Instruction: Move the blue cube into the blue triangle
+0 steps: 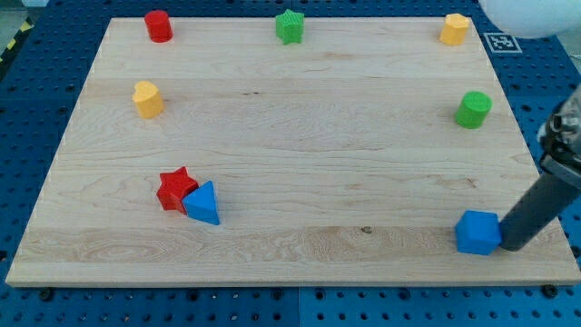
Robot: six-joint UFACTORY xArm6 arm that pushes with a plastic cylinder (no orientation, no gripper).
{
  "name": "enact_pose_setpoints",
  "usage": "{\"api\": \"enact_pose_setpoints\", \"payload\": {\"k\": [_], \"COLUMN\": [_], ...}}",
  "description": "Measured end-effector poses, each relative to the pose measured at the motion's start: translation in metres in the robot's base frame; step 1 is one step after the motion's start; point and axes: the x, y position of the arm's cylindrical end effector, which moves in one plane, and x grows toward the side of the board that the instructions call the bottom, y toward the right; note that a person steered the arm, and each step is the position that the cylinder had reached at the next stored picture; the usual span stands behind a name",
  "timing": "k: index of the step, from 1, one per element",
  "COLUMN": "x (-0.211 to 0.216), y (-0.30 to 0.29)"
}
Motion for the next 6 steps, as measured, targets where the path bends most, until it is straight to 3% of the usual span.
{"api": "enact_pose_setpoints", "payload": {"k": [6], "x": [-0.035], "y": [-0.171]}}
